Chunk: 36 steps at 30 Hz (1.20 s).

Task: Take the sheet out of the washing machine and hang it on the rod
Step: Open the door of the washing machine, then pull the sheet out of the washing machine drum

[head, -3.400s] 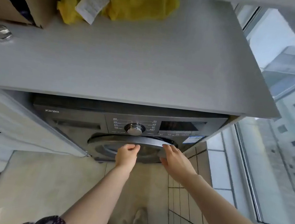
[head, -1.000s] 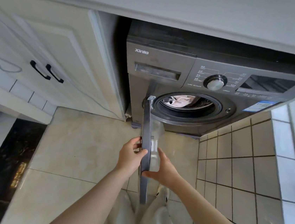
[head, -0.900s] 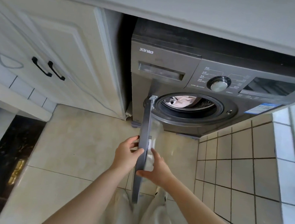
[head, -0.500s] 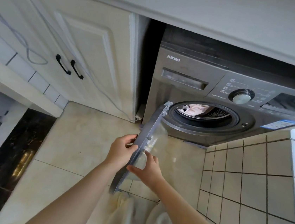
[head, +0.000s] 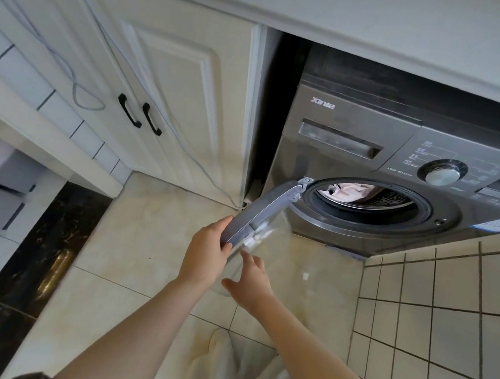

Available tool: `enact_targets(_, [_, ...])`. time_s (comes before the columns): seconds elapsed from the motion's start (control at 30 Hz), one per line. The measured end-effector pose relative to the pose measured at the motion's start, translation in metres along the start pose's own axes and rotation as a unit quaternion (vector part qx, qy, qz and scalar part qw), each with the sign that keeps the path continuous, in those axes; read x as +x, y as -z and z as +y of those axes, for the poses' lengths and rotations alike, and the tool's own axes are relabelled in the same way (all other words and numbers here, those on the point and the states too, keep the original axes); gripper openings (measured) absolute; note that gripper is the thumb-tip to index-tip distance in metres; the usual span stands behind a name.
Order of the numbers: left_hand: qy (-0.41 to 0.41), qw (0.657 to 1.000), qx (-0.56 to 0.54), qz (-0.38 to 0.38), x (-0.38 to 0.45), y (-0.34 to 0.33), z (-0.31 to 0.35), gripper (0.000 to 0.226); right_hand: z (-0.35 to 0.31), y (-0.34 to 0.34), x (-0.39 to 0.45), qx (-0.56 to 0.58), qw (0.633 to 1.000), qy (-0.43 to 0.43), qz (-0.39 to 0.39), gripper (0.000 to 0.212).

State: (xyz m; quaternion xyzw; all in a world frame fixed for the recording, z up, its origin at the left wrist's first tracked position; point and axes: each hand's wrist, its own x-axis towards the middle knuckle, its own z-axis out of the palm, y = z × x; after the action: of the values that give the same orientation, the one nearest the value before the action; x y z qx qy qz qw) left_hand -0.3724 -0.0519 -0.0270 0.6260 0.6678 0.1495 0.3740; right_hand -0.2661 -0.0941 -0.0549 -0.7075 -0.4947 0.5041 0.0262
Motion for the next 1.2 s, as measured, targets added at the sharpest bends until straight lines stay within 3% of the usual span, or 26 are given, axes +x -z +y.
enact_targets(0.23, [-0.047,0.996,0.048,0.053,0.01,-0.003,0.011,0.051,0.018,0.024,-0.001,-0.019,1.0,0.011,0.017,0.068])
enact_targets(0.47, [-0.156,0.978,0.075,0.119,0.021,-0.033,0.063,0.045,0.08,0.097,-0.008,-0.058,0.996,-0.006,0.066,0.058])
enact_targets(0.6, [-0.188,0.971,0.105,0.106,0.022,-0.074,0.094,0.041,0.125,0.15,-0.007,-0.086,0.993,-0.016,0.079,0.054])
enact_targets(0.87, [-0.163,0.973,0.152,0.061,0.033,-0.17,0.138,0.039,0.211,0.246,0.018,-0.113,0.989,-0.007,0.099,0.054])
enact_targets(1.2, [-0.172,0.962,0.213,0.009,0.097,-0.268,0.133,0.045,0.272,0.274,0.106,-0.14,0.978,0.054,0.142,0.054])
